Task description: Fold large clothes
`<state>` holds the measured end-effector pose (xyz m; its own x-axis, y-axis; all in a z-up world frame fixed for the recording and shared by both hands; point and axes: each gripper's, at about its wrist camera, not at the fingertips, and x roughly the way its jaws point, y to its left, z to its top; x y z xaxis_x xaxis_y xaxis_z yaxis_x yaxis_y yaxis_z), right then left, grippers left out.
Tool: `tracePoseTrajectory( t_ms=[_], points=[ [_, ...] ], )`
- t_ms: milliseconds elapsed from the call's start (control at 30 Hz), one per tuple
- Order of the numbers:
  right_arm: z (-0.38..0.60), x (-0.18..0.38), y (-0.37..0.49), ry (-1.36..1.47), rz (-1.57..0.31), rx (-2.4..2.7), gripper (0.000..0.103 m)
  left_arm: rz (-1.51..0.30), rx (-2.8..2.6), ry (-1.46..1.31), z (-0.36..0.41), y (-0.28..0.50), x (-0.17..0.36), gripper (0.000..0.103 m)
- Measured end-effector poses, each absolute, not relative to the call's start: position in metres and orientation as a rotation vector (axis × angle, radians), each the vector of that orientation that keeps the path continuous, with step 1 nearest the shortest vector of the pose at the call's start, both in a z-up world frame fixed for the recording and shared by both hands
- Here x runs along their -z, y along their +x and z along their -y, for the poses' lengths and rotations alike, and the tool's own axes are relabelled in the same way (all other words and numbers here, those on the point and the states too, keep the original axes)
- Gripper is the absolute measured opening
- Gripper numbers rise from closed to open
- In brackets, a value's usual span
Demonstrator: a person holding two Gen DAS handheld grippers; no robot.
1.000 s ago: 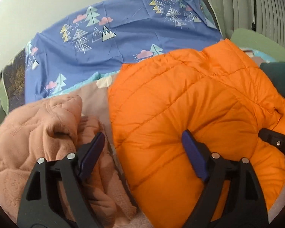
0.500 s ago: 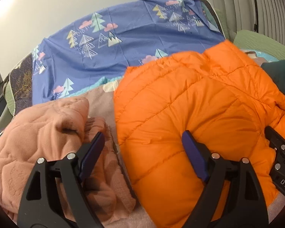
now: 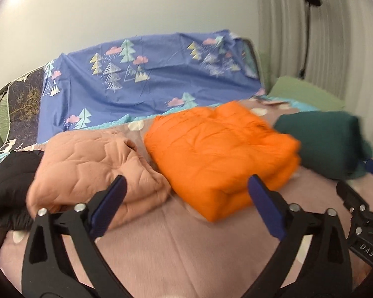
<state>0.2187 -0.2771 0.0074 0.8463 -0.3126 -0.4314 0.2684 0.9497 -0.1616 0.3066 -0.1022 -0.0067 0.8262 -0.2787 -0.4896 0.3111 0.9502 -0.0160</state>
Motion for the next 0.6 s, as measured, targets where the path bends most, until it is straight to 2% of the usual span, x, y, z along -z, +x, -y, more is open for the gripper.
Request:
tracePoseTrajectory(
  t_ms=[300,333,400,600],
  points=[
    [0.258,-0.054,0.076,0.019,-0.420,0.290,0.085,-0.406,0.357,0.115,0.079,0.159,-0.040,0.101],
    [0.255,-0.057,0.063,0.023,-0.416,0.290,0.090,-0.400,0.352,0.108,0.074,0.141,-0.043,0.101],
    [0.247,-0.060,0.037,0.028,-0.398,0.296,0.094,-0.397,0.340,0.094,0.066,0.113,-0.044,0.101],
    [0.229,-0.059,-0.022,0.055,-0.388,0.299,0.094,-0.356,0.302,0.130,0.050,0.033,-0.041,0.101]
  ],
)
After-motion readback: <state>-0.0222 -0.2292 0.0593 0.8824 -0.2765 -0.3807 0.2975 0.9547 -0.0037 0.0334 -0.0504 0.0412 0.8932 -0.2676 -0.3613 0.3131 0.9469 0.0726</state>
